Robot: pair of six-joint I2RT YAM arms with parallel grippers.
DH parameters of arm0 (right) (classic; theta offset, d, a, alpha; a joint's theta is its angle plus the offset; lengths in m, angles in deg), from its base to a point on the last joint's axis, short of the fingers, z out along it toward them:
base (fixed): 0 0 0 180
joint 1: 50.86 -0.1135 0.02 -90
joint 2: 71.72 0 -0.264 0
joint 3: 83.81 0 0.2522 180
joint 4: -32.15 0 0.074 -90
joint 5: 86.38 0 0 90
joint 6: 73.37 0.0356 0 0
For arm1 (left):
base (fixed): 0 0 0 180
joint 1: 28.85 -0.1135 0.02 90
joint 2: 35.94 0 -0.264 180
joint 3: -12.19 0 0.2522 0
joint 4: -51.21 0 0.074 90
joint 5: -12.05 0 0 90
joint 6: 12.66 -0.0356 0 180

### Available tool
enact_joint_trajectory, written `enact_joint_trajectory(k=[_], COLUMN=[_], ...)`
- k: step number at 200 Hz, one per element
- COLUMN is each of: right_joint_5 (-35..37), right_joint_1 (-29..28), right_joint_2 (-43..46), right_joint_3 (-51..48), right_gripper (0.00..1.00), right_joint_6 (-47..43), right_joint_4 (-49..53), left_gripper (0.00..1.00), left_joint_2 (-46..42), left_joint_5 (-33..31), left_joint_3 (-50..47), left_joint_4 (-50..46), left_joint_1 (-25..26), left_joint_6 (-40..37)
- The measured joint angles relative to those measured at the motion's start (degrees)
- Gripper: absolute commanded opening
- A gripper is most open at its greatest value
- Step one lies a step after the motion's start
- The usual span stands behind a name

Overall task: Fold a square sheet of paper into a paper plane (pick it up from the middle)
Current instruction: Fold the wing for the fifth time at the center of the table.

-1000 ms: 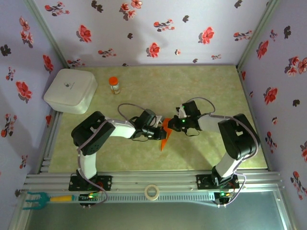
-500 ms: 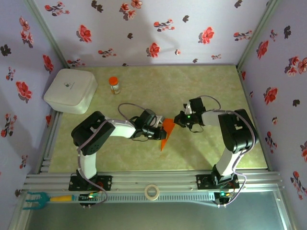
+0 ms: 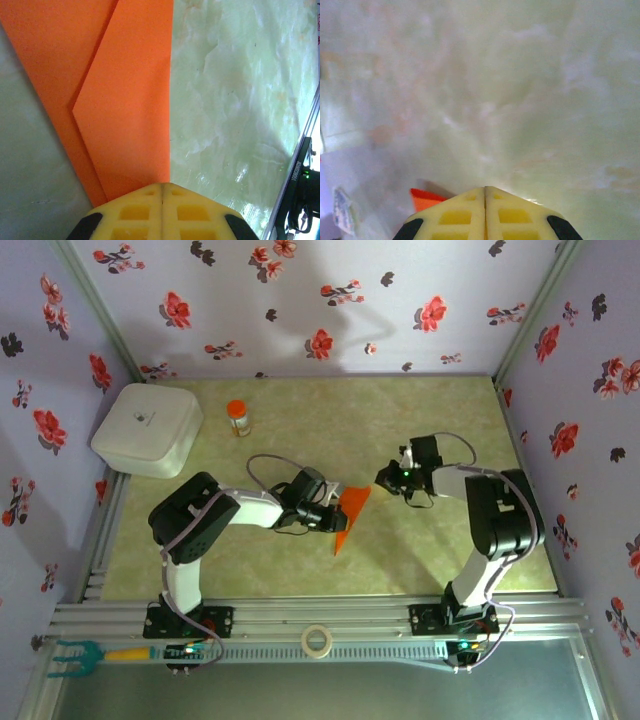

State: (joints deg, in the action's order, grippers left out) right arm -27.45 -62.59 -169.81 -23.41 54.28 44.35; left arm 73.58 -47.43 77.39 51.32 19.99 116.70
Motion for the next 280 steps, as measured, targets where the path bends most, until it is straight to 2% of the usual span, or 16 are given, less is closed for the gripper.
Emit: enact_joint_trajectory(k=[34, 67, 85, 140, 215, 256, 280], right_joint_5=[-2.43, -5.20, -6.03, -4.63, -4.70, -3.89, -4.74], right_joint_1=[-2.93, -9.14, -10.56, -8.79, -0.55, -0.72, -3.26], right_joint_2=[7.37, 5.11, 2.40, -3.19, -4.24, 1.14, 3.39], right_joint_3=[-2.49, -2.51, -2.60, -2.19, -1.14, -1.53, -2.34], right_gripper=[0.08, 0.08, 0.07, 0.07, 0.08, 0.09, 0.08], right_joint_6=[2.47, 2.38, 2.19, 0.90, 0.96, 1.38, 1.77], right_joint_4=[-4.13, -4.76, -4.48, -1.14, -2.21, -2.71, -4.55], left_gripper=[0.00, 0.00, 0.00, 0.00, 0.00, 0.00, 0.00], left_joint_2=[0.00, -0.26, -0.39, -0.44, -0.44, -0.44, -0.44], left_joint_5=[0.15, 0.15, 0.15, 0.17, 0.17, 0.20, 0.20], left_joint_3=[0.31, 0.33, 0.31, 0.26, 0.15, 0.15, 0.17], left_joint_4=[-0.81, -1.51, -1.95, -2.12, -1.86, -1.88, -1.90], left_joint_1=[0.00, 0.00, 0.00, 0.00, 0.00, 0.00, 0.00], left_joint_6=[-0.85, -1.01, -1.01, -0.98, -0.96, -0.96, -0.96])
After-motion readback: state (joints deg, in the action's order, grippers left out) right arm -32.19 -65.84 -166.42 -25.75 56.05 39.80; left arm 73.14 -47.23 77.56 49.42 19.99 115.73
